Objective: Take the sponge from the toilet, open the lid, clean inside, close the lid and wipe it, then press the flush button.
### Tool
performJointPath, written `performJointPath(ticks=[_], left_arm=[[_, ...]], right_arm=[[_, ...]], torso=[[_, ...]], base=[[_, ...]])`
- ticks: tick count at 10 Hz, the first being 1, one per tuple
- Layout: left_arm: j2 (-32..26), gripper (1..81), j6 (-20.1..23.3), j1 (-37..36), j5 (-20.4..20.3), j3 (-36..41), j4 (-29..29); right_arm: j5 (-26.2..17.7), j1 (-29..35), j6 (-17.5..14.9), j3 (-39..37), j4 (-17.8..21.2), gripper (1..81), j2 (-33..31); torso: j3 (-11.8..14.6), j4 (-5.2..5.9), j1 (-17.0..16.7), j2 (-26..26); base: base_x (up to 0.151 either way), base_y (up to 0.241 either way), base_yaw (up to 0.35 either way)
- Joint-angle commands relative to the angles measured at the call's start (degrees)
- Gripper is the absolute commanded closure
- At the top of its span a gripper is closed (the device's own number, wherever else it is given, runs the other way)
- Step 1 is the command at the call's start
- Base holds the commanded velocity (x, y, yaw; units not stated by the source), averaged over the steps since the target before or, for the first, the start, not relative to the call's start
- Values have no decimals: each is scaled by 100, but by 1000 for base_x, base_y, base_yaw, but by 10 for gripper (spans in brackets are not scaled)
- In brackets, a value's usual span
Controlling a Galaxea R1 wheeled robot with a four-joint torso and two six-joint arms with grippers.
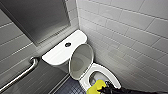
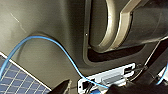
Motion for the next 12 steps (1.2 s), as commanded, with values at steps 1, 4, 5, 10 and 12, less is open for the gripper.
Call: performJointPath(ticks=[1,4,5,10,12], left_arm=[[33,10,52,205,543,21,-14],[42,10,52,213,543,21,-5],[42,10,52,213,543,21,-5],[24,10,78,196,534,21,-13],[-37,10,87,38,534,21,-31]], right_arm=[[-305,259,-26,925,-130,811,-824],[-297,40,-26,1374,-209,811,-1598],[-297,-14,-26,1488,-227,811,-1809],[-243,-347,-26,2068,-262,811,-2724],[-296,-681,-35,2034,-341,811,-2681]], torso=[[0,0,0,0],[0,0,0,0],[0,0,0,0],[0,0,0,0],[0,0,0,0]], base=[[0,0,0],[0,0,0],[0,0,0],[0,0,0],[0,0,0]])
